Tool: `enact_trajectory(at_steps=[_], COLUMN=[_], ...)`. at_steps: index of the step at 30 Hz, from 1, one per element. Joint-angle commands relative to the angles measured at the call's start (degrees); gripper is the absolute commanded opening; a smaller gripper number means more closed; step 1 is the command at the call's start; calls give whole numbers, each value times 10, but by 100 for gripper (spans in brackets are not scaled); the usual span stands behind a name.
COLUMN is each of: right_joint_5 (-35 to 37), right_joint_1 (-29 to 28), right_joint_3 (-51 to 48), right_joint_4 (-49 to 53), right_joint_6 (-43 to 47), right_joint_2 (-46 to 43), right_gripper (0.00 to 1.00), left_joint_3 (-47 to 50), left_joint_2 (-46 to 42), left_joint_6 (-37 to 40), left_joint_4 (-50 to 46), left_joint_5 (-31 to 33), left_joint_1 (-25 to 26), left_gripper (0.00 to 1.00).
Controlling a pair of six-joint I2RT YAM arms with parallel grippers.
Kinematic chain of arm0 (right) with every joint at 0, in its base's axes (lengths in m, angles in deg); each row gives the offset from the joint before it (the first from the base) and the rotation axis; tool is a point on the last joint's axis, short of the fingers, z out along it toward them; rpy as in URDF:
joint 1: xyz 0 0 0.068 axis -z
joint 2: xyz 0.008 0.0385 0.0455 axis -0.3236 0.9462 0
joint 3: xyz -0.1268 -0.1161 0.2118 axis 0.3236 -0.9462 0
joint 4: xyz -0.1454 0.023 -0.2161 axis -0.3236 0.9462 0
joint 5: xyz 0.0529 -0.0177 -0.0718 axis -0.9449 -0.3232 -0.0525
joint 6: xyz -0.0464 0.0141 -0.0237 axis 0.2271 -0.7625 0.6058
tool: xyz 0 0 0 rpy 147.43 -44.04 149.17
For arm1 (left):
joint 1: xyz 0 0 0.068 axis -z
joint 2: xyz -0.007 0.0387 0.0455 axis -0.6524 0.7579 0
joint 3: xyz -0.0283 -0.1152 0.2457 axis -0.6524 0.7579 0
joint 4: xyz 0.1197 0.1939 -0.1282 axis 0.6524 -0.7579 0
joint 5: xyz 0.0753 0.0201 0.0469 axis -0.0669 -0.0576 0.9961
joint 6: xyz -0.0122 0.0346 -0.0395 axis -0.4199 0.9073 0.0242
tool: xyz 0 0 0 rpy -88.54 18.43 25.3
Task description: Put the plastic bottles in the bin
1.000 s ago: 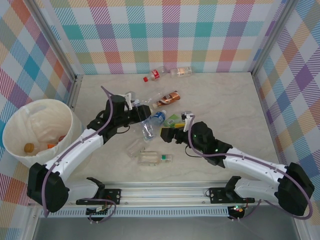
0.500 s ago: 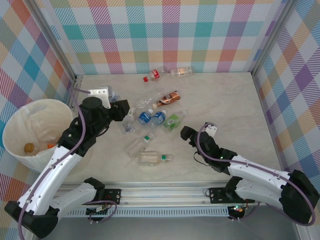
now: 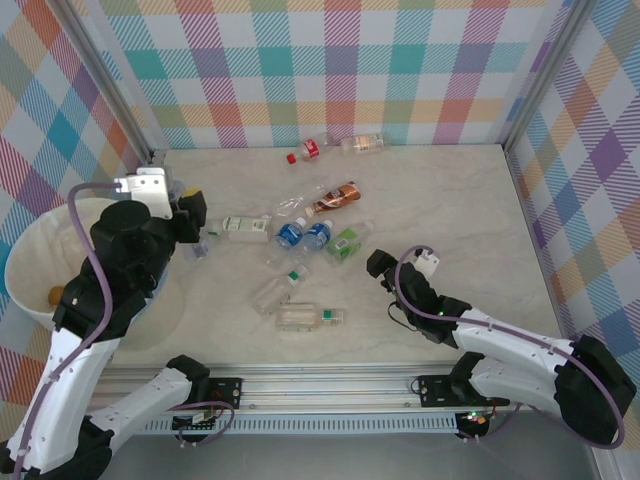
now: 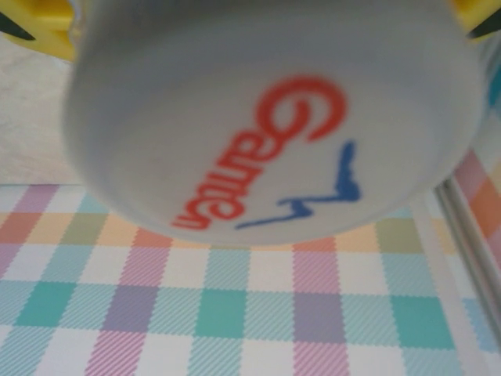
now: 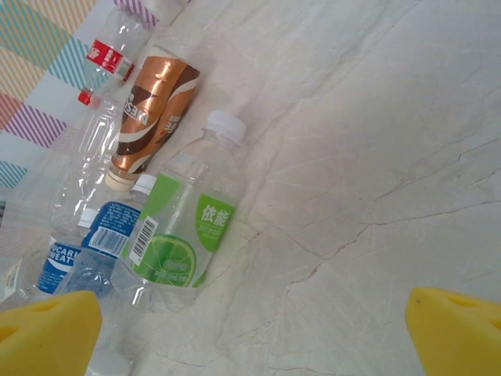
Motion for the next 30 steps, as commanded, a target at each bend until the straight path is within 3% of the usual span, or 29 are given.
enact_trajectory(at_steps=[1,6,9,11,15,20,30], right_joint_5=[27,42,40,35,35,3,-54], right_joint_1=[3,4,5,4,4,5,6], right_joint_3=[-4,33,45,49,58,71,128], right_joint_4=[-65,-63,-65,-75,-82,-94,-87], right_joint_6=[-4,44,47,47,45,70,151], right_joint_2=[2,28,49,61,77,94,123], right_gripper=[100,100,100,100,100,100,100], left_joint_3=[-29,-36,-26,-27,-27,-24,-39], left_joint_2=[-15,-23,-21,-21,-38,-49,-20], left_joint_6=[43,85,166,207,239,237,126], left_joint_4=[-45,-38,18,48,88,71,-48], left_joint_5=[92,223,334,371,381,413,395], left_joint_1=[-4,-4,-5,-6,-12,-19,-37], left_gripper=[52,51,51,51,50,49,45])
